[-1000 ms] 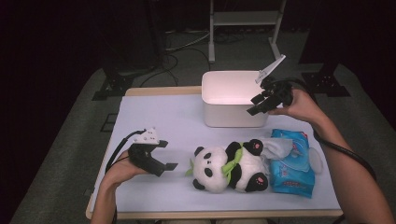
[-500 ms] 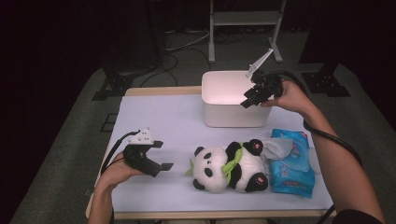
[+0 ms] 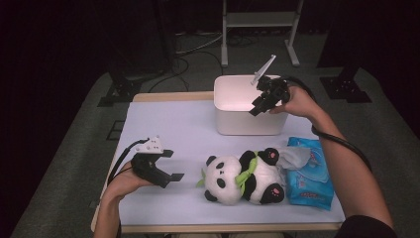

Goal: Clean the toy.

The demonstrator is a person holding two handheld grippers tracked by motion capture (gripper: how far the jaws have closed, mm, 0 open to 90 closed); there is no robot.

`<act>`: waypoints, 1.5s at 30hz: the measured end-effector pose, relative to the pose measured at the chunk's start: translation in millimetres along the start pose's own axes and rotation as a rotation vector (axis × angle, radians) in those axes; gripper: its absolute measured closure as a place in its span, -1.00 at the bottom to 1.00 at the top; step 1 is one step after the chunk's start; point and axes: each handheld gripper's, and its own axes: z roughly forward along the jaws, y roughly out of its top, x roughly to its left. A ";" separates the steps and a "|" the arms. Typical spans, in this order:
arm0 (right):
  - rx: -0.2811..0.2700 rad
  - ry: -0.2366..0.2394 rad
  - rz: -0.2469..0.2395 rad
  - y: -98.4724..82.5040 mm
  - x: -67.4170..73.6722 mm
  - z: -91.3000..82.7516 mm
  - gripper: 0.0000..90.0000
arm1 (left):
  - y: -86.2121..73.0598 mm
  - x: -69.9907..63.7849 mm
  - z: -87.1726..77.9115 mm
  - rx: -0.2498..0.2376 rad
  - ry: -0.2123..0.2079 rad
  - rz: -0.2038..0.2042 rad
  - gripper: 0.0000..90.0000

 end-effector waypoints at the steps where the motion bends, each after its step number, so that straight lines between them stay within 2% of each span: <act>1: 0.005 0.004 -0.005 1.3 -0.2 3.6 0.20 | 0.0 0.0 0.1 0.000 -0.001 0.000 -0.82; 8: 0.041 0.026 -0.039 8.7 1.7 24.5 0.46 | -1.0 0.5 2.5 0.005 -0.009 0.004 -0.82; 10: 0.042 0.037 -0.047 9.9 1.1 27.7 0.61 | -1.2 0.9 5.2 0.011 -0.014 0.003 -0.82; 13: 0.043 0.025 -0.073 11.6 0.6 31.7 0.79 | -1.4 1.1 7.8 0.017 -0.021 0.000 -0.82; 18: 0.028 0.065 -0.084 11.7 -3.8 33.1 0.84 | -2.1 1.0 9.4 0.026 -0.024 -0.004 -0.82; 24: -0.007 0.108 -0.126 20.0 2.2 39.2 0.92 | -2.8 2.3 9.7 0.029 -0.023 -0.010 -0.82; 28: -0.009 0.108 -0.143 26.2 10.8 42.6 0.93 | -5.1 2.9 9.7 0.029 -0.026 -0.017 -0.82; 35: -0.033 0.137 -0.150 28.7 22.2 45.7 0.92 | -7.5 3.4 9.1 0.033 -0.025 -0.027 -0.82; 45: -0.038 0.186 -0.231 36.5 51.8 48.9 0.91 | -8.6 3.0 13.0 0.038 -0.030 -0.032 -0.82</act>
